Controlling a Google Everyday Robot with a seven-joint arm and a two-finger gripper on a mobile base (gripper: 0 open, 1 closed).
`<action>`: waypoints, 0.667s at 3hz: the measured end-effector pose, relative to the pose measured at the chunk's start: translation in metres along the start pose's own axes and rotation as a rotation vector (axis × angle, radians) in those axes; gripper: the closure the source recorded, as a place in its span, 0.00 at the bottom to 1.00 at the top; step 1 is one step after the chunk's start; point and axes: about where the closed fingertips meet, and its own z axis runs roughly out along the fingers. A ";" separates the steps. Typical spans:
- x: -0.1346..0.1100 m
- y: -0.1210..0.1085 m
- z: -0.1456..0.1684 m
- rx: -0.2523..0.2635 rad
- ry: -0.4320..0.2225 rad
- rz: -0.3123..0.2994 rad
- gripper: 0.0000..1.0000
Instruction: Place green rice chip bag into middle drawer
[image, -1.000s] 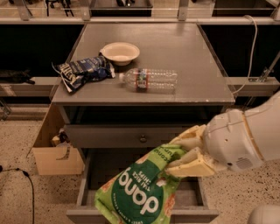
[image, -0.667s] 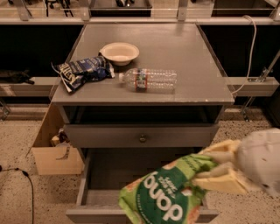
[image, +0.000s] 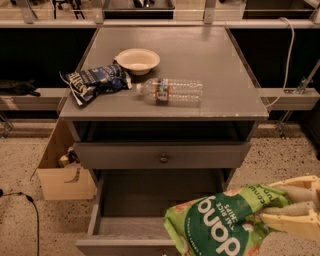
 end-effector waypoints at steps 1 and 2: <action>0.000 0.000 0.000 0.000 -0.001 0.001 1.00; 0.005 -0.011 0.032 -0.055 0.044 0.038 1.00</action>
Offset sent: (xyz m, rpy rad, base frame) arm 0.0533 0.0361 -0.0835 -0.0661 0.2720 0.0688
